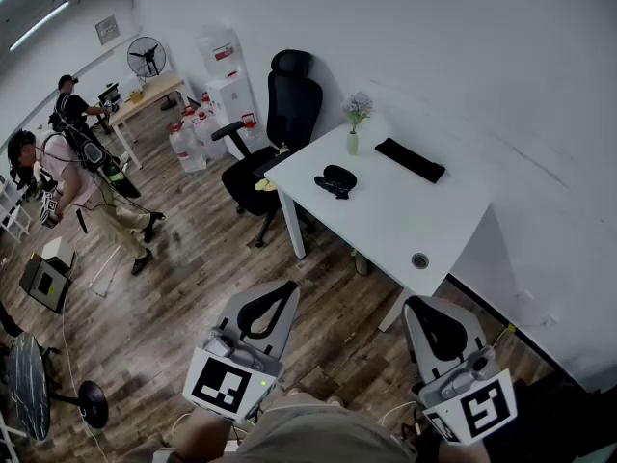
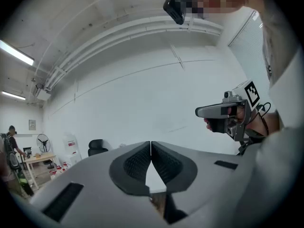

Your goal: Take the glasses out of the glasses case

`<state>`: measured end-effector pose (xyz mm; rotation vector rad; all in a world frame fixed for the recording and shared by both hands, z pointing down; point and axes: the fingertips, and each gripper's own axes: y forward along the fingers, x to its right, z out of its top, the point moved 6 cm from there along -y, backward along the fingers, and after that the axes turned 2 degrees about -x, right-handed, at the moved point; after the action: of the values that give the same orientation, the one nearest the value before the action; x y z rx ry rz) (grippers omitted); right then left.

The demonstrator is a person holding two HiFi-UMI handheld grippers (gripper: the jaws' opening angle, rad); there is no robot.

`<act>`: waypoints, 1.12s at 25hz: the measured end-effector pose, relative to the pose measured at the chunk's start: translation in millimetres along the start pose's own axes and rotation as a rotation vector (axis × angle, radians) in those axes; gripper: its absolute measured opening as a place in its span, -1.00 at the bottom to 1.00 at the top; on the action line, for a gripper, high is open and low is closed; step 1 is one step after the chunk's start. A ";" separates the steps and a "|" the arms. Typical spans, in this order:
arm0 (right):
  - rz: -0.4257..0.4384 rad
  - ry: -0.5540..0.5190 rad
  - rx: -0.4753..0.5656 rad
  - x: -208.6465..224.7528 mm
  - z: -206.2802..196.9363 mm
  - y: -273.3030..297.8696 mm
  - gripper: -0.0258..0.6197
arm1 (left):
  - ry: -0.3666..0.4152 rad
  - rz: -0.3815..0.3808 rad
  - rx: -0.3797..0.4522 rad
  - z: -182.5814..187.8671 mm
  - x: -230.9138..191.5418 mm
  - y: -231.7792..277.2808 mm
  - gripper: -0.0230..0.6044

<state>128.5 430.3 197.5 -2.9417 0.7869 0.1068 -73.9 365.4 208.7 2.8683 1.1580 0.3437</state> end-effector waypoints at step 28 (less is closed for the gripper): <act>0.008 -0.025 -0.074 36.3 -52.0 101.6 -0.36 | -0.055 -0.034 0.027 -48.3 -75.6 78.1 -0.86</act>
<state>111.2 319.0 238.4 -2.9999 0.8086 0.1758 -83.8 254.2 249.8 2.8578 1.2096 0.2482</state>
